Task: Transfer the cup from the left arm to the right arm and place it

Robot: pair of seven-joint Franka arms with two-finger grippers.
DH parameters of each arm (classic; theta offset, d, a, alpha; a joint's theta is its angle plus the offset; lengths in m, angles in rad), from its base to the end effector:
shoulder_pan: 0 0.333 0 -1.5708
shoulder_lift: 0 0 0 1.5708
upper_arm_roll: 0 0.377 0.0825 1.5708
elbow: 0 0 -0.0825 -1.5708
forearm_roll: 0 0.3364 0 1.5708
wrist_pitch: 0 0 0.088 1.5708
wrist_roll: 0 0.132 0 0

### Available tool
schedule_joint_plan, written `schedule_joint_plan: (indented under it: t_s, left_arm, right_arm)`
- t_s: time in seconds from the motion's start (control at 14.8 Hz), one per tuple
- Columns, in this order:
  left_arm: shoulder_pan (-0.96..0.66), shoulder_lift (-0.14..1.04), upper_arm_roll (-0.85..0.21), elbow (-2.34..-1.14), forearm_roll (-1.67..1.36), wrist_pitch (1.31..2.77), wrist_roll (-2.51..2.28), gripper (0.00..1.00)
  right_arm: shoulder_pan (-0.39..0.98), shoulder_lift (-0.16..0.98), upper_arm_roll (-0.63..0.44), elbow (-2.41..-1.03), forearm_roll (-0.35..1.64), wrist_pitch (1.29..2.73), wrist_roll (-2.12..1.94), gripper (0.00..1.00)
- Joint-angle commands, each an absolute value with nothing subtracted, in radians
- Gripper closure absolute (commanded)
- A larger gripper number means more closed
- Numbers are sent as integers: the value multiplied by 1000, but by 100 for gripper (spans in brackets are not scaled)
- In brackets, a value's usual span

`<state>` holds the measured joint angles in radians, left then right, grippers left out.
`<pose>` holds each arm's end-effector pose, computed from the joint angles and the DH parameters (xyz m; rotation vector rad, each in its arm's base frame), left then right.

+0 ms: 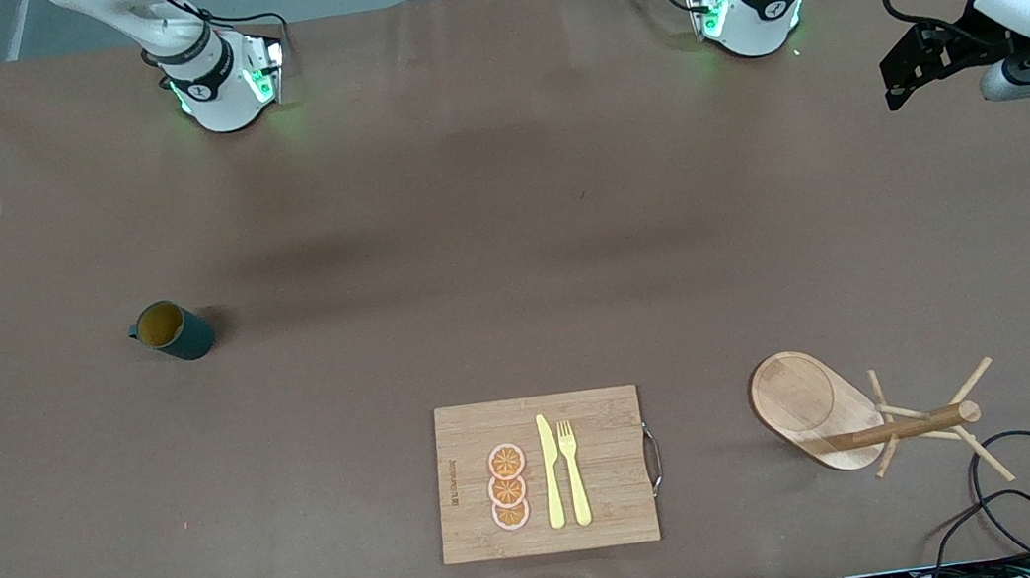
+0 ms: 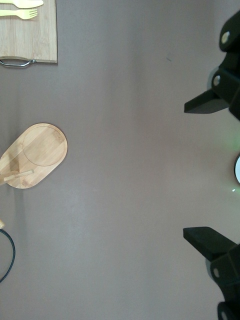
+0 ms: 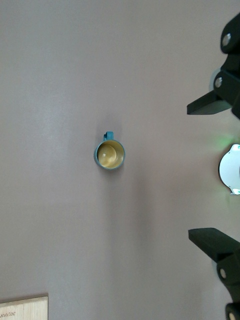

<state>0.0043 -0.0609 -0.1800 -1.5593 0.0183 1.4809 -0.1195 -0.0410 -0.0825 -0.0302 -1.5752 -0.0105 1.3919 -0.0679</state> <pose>0.4675 -0.0842 0.6870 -3.1088 0.0844 0.0218 0.4531 -0.0347 0.6838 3.1367 -0.0069 -0.1588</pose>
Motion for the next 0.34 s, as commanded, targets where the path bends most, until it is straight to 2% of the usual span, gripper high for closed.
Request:
schedule_joint_plan:
  t_s: [0.0,0.27]
  left_arm:
    - [11,-66,-181,-1548,12,1480,-106,0]
    - [11,-66,-181,-1548,11,1476,-106,0]
  right_arm:
    - [-58,-135,-28,-1615,8,1393,-51,0]
    - [-75,-176,-28,-1634,11,1394,-51,0]
